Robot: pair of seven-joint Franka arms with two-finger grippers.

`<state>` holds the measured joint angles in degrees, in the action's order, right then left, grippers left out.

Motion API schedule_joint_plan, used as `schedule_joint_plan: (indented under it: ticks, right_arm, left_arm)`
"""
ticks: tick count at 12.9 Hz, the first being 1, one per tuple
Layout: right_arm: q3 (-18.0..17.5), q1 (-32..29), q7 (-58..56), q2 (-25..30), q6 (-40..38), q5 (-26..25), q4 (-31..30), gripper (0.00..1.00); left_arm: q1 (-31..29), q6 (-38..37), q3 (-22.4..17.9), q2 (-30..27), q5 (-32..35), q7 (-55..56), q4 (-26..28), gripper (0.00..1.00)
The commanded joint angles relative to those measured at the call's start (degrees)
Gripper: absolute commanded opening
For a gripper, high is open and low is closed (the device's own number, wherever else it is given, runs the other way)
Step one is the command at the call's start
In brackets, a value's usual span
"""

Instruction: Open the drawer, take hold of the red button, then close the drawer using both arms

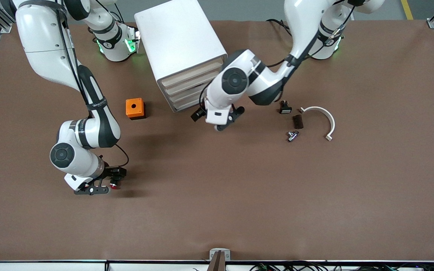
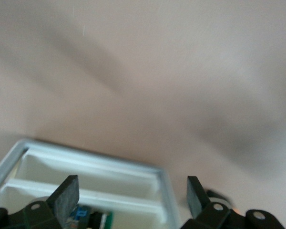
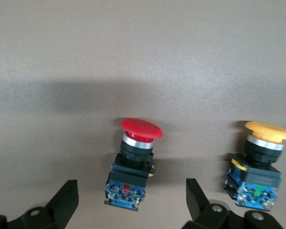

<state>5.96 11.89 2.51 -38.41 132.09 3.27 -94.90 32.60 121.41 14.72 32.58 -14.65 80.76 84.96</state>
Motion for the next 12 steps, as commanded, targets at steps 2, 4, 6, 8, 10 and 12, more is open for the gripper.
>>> schedule_joint_plan:
  ticks: [2,4,6,8,10,12]
  right_arm:
    - [0.36,-0.90,-2.16,7.54,-12.60,-2.20,1.72,1.00]
    - [0.89,-2.03,-4.17,9.83,-23.41,-4.41,5.85,1.00]
    - [0.89,-3.97,-7.68,12.73,-31.51,-4.41,8.84,1.00]
    - [0.89,-5.99,-7.61,17.55,-36.01,-4.33,9.21,1.00]
    - [0.89,-7.75,-6.82,21.52,-39.35,-3.98,9.12,1.00]
    - [0.98,-8.37,-7.00,24.86,-41.56,-4.32,8.95,1.00]
  left_arm:
    - [-8.23,-11.78,0.30,-6.45,1.47,-7.78,-3.31,0.99]
    - [-12.97,-18.46,0.30,-10.41,1.56,-12.88,-3.31,0.99]
    - [-18.24,-24.27,0.30,-13.67,1.56,-20.69,-3.22,0.99]
    - [-22.56,-28.14,0.22,-15.70,1.65,-26.07,-3.22,0.99]
    - [-25.55,-31.05,0.30,-17.80,3.74,-29.76,-3.22,0.99]
    - [-28.01,-33.34,0.22,-19.57,6.38,-35.47,-3.04,0.99]
